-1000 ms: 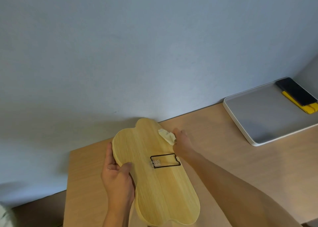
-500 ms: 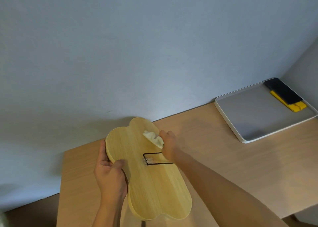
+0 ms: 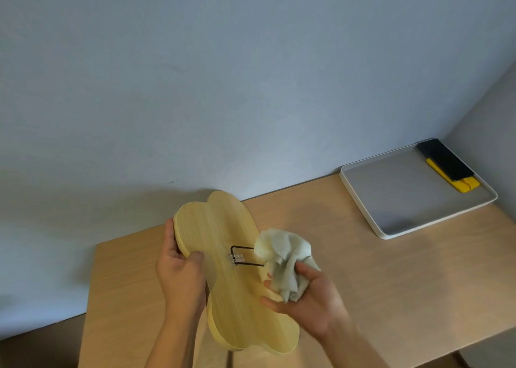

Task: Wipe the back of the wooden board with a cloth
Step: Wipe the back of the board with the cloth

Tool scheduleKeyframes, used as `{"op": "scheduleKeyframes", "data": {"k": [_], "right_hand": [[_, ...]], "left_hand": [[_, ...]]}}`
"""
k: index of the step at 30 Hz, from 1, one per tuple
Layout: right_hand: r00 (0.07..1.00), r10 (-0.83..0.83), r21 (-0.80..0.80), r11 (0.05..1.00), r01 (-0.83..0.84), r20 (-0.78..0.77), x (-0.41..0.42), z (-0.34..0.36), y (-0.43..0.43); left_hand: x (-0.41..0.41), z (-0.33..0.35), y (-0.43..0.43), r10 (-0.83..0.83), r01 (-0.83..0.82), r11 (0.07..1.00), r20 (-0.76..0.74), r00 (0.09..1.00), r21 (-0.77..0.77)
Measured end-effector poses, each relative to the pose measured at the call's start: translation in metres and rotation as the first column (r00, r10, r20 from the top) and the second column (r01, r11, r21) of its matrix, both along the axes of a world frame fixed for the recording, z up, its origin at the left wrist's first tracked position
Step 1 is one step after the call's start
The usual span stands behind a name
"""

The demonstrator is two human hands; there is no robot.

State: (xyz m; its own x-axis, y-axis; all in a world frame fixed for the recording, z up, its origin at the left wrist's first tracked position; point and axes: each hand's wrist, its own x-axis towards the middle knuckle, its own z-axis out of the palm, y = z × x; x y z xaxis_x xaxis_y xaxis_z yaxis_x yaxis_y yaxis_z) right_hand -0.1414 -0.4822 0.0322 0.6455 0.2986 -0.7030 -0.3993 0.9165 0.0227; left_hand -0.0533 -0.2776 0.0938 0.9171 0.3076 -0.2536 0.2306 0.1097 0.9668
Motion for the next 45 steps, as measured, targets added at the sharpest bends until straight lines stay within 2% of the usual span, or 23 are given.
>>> {"op": "scheduleKeyframes", "data": {"k": [4,8,10,11,13,14,15,16,17,18,19,22,24,27,31,33,35,37,38,39,41,43,45], "right_hand": [[0.984,-0.153,0.154,0.974,0.165,-0.086,0.015,0.007,0.01],[0.983,-0.162,0.089,0.981,0.17,-0.088,0.023,0.001,0.008],[0.991,-0.132,0.025,0.991,0.132,-0.026,0.018,0.0,0.007],[0.994,-0.103,-0.055,0.993,0.105,0.023,0.015,-0.002,0.005],[0.987,-0.007,-0.312,0.948,0.058,0.161,0.013,-0.001,0.003],[0.974,0.074,-0.475,0.879,0.036,0.212,0.014,0.002,0.004],[0.958,0.185,-0.664,0.748,0.008,0.219,0.015,0.004,0.007],[0.929,0.315,-0.848,0.53,-0.001,0.196,0.017,0.005,0.011],[0.889,0.433,-0.972,0.229,0.05,0.148,0.02,0.004,0.015],[0.836,0.541,-0.989,-0.05,0.141,0.092,0.023,0.006,0.019],[0.788,0.612,-0.954,-0.198,0.227,0.061,0.026,0.007,0.025],[0.682,0.73,-0.91,-0.314,0.271,-0.049,0.031,-0.003,0.039],[0.669,0.742,-0.895,-0.332,0.298,-0.053,0.035,-0.016,0.038],[0.685,0.728,-0.907,-0.289,0.306,-0.001,0.039,-0.036,0.025],[0.675,0.717,-0.932,-0.341,0.122,-0.174,0.03,-0.071,-0.001],[0.661,0.72,-0.933,-0.35,0.083,-0.212,0.027,-0.076,-0.012],[0.733,0.666,-0.939,-0.324,0.116,-0.139,0.032,-0.066,-0.015],[0.843,0.538,-0.937,-0.285,0.203,0.019,0.038,-0.047,-0.011],[0.865,0.493,-0.929,-0.268,0.254,0.094,0.041,-0.036,-0.007],[0.862,0.483,-0.918,-0.253,0.307,0.155,0.04,-0.026,0.0],[0.795,0.561,-0.887,-0.215,0.41,0.231,0.037,-0.012,0.015],[0.713,0.668,-0.918,-0.111,0.38,0.214,0.031,-0.015,0.027],[0.722,0.667,-0.94,-0.094,0.328,0.185,0.03,-0.027,0.03]], "left_hand": [[0.002,0.0,-0.005,-0.064,0.064,0.998,0.005,0.998,0.027],[0.003,0.006,-0.013,-0.087,0.086,0.995,0.013,0.996,0.049],[0.005,0.009,-0.016,-0.094,0.094,0.995,0.009,0.996,0.041],[0.005,0.01,-0.018,-0.101,0.1,0.994,0.007,0.995,0.036],[0.006,0.013,-0.02,-0.107,0.107,0.994,0.003,0.994,0.034],[0.005,0.013,-0.021,-0.106,0.106,0.994,-0.002,0.994,0.035],[0.005,0.014,-0.021,-0.106,0.106,0.994,-0.006,0.994,0.035],[0.005,0.015,-0.022,-0.111,0.111,0.993,-0.006,0.994,0.039],[0.005,0.016,-0.023,-0.121,0.121,0.991,-0.003,0.993,0.05],[0.005,0.017,-0.024,-0.132,0.131,0.989,0.002,0.991,0.068],[0.005,0.018,-0.026,-0.137,0.136,0.987,0.005,0.991,0.084],[0.004,0.017,-0.029,-0.144,0.141,0.986,0.032,0.989,0.092],[0.005,0.015,-0.031,-0.156,0.15,0.984,0.052,0.986,0.097],[0.007,0.014,-0.033,-0.158,0.151,0.983,0.054,0.986,0.108],[0.007,0.015,-0.033,-0.144,0.137,0.985,0.062,0.988,0.102],[0.007,0.019,-0.036,-0.151,0.141,0.983,0.073,0.986,0.117],[0.008,0.02,-0.039,-0.152,0.143,0.982,0.069,0.986,0.122],[0.008,0.02,-0.04,-0.141,0.134,0.986,0.068,0.988,0.1],[0.008,0.02,-0.04,-0.134,0.127,0.988,0.07,0.988,0.09],[0.009,0.02,-0.041,-0.132,0.126,0.988,0.075,0.988,0.087],[0.008,0.021,-0.042,-0.156,0.144,0.982,0.095,0.983,0.119],[0.007,0.022,-0.043,-0.181,0.162,0.974,0.111,0.977,0.161],[0.007,0.021,-0.043,-0.185,0.166,0.974,0.121,0.975,0.157]]}}
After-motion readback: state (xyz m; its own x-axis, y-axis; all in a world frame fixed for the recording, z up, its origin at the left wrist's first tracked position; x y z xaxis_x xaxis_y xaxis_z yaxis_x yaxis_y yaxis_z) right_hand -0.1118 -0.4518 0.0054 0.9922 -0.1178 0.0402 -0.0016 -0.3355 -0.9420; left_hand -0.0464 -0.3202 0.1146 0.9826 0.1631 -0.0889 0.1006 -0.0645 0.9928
